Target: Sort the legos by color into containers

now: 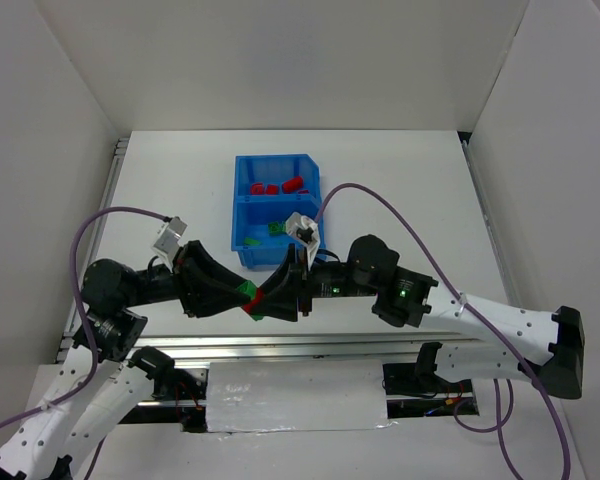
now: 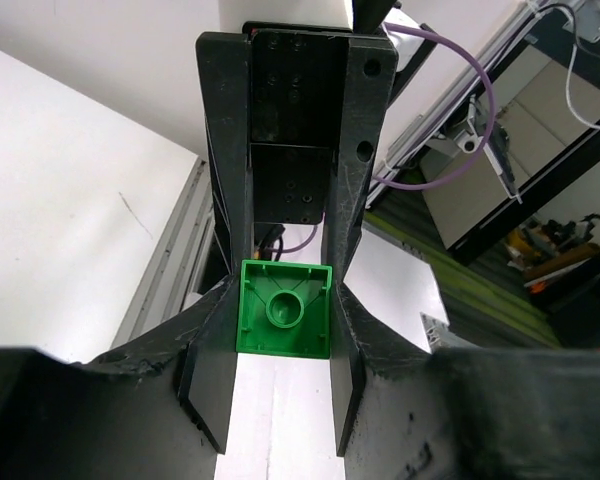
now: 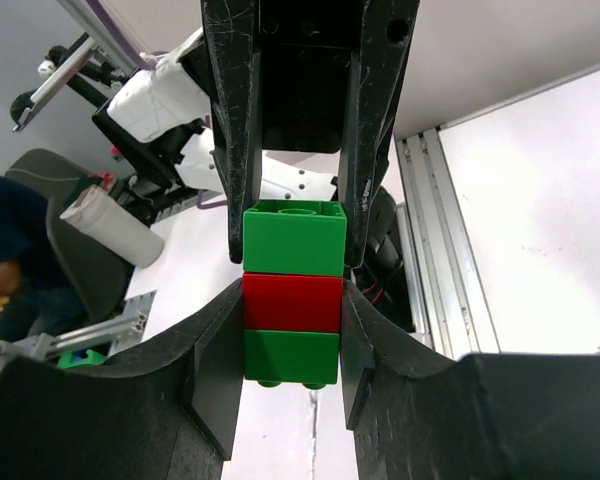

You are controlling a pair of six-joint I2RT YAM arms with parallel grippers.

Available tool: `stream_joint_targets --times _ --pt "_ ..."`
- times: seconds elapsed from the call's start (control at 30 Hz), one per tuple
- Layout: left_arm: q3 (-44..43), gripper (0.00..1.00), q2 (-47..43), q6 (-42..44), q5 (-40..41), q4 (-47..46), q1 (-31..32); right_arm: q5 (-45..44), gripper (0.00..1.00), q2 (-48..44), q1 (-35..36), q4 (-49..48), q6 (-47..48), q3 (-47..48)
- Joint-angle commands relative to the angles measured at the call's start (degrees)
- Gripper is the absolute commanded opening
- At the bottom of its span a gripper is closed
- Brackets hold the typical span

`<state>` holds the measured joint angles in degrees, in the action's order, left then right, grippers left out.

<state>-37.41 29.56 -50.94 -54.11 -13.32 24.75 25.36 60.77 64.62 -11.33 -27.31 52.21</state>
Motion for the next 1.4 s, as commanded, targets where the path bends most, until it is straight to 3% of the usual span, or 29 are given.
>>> stream_joint_targets --times 0.0,0.07,0.3,0.4,0.47,0.53,0.6,0.67,0.7,0.9,1.1,1.37 --pt "-4.4 0.0 0.3 3.8 2.1 3.7 0.4 1.4 0.11 -1.8 -0.4 -2.6 4.4 -0.7" --pt "-5.7 0.0 0.7 5.0 2.5 5.3 0.5 1.5 0.0 -3.9 -1.0 -3.3 5.2 -2.8" --pt "-8.1 0.0 4.4 5.2 2.3 3.7 0.5 -0.1 0.0 -11.1 -3.4 -2.9 5.6 -9.0" --pt "-10.6 0.0 6.7 9.1 4.3 5.6 0.4 -3.6 0.0 -15.0 -4.5 0.2 6.0 -10.7" --pt "-11.8 0.0 9.6 12.8 10.2 9.6 0.5 -7.9 0.0 -19.2 -5.0 1.7 5.0 -11.8" --pt "-13.0 0.0 14.5 17.2 16.4 11.0 0.5 -19.4 0.01 -22.1 -5.0 6.1 2.1 -12.0" --pt "-14.2 0.0 21.9 18.2 30.0 11.2 1.0 -33.7 0.01 -25.0 -5.1 12.8 -3.8 -10.4" --pt "-15.6 0.0 27.2 18.4 44.7 10.7 2.3 -39.8 0.0 -26.1 -5.3 18.9 -7.3 -8.6" --pt "-16.8 0.0 32.5 18.2 48.0 9.5 2.5 -43.0 0.0 -26.3 -5.3 20.2 -10.0 -8.2" --pt "-24.9 0.0 50.2 20.3 53.8 9.6 4.2 -45.2 0.01 -28.7 -5.3 23.2 -13.6 -7.4" --pt "-26.7 0.0 56.2 20.3 57.9 11.8 6.5 -44.7 0.03 -27.0 -5.3 24.8 -12.9 -5.7" --pt "-28.3 0.0 62.3 20.1 57.2 13.1 6.9 -44.5 0.02 -27.4 -5.3 25.1 -11.8 -6.9"
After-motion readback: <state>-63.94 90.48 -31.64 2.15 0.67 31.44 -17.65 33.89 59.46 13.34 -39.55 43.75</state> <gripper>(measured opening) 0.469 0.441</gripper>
